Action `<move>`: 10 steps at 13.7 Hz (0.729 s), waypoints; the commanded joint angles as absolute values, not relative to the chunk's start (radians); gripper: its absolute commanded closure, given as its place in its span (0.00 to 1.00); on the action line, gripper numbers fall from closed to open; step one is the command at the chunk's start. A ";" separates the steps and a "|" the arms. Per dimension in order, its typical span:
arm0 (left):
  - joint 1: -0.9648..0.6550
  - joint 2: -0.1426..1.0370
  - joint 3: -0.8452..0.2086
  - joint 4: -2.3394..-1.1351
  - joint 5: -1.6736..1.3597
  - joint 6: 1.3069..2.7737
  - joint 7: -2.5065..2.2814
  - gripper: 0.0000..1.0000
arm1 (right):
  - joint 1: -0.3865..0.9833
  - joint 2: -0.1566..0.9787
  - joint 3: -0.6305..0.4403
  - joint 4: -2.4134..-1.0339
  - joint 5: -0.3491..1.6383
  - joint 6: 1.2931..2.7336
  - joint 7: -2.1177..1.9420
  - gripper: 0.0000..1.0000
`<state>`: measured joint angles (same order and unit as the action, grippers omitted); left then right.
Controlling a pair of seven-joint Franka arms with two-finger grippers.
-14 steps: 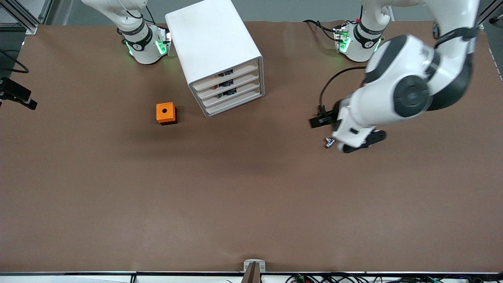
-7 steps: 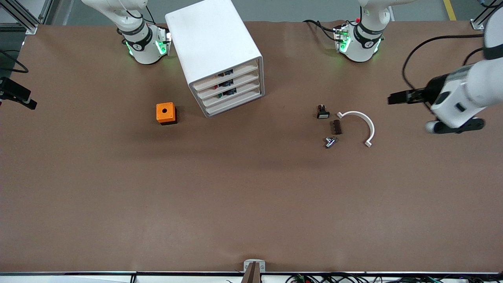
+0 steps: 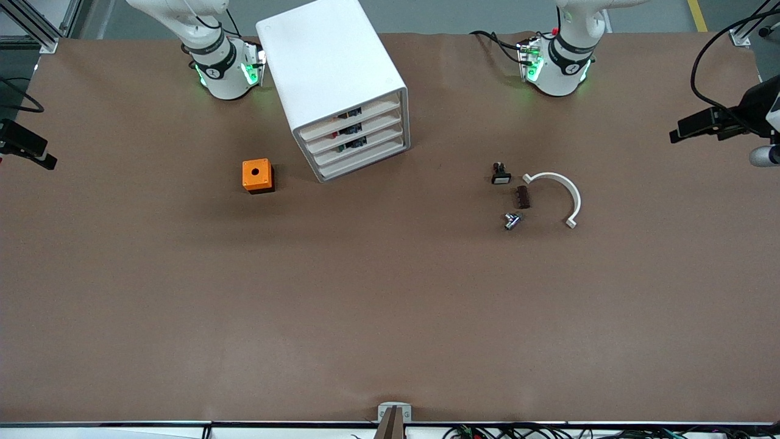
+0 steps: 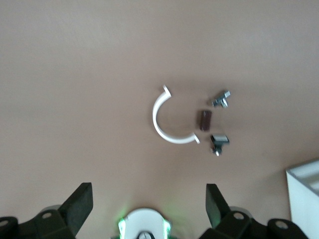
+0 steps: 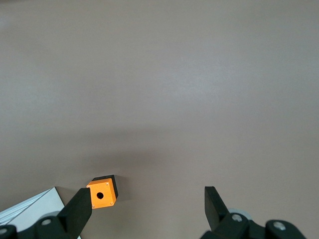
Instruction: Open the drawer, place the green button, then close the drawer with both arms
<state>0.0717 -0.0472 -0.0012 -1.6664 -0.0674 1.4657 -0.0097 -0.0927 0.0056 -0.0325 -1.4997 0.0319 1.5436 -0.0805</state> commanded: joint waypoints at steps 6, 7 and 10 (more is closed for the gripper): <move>0.044 -0.037 -0.012 -1.638 -0.012 1.531 0.000 0.00 | -0.109 -0.002 -0.017 -1.488 0.044 1.531 -0.078 0.00; 0.044 -0.037 -0.014 -1.632 -0.012 1.531 0.000 0.00 | -0.109 -0.002 -0.020 -1.488 0.046 1.529 -0.083 0.00; 0.044 -0.037 -0.038 -1.628 -0.012 1.529 -0.015 0.00 | -0.101 -0.002 -0.014 -1.488 0.044 1.529 -0.080 0.00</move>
